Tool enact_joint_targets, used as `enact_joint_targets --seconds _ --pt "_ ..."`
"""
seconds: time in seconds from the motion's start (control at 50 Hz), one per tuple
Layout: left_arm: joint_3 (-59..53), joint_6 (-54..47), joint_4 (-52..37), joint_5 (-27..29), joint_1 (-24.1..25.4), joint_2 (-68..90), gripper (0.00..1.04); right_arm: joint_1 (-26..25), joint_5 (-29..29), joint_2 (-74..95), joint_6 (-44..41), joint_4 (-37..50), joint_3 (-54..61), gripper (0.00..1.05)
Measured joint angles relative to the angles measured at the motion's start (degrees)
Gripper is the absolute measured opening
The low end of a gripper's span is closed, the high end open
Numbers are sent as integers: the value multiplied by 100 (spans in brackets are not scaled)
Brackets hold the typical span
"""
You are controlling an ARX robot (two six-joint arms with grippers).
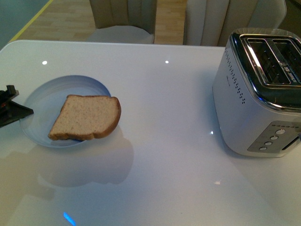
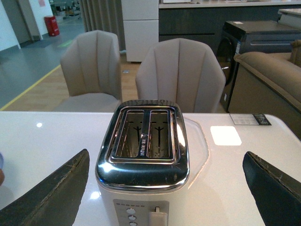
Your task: Left arm holds plate, right arm toasts bread
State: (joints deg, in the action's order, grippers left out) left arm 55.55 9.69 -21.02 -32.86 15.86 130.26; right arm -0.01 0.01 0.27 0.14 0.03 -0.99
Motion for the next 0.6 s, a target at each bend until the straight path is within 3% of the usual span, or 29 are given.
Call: enact_joint_targets --seconds 0.3,0.601 --pt "-728 1025 280 511 -111 -1672 3 0 2 0 0 0 0 96" --pt "-514 1655 1143 879 -1397 -3110 3 0 2 0 0 0 0 96"
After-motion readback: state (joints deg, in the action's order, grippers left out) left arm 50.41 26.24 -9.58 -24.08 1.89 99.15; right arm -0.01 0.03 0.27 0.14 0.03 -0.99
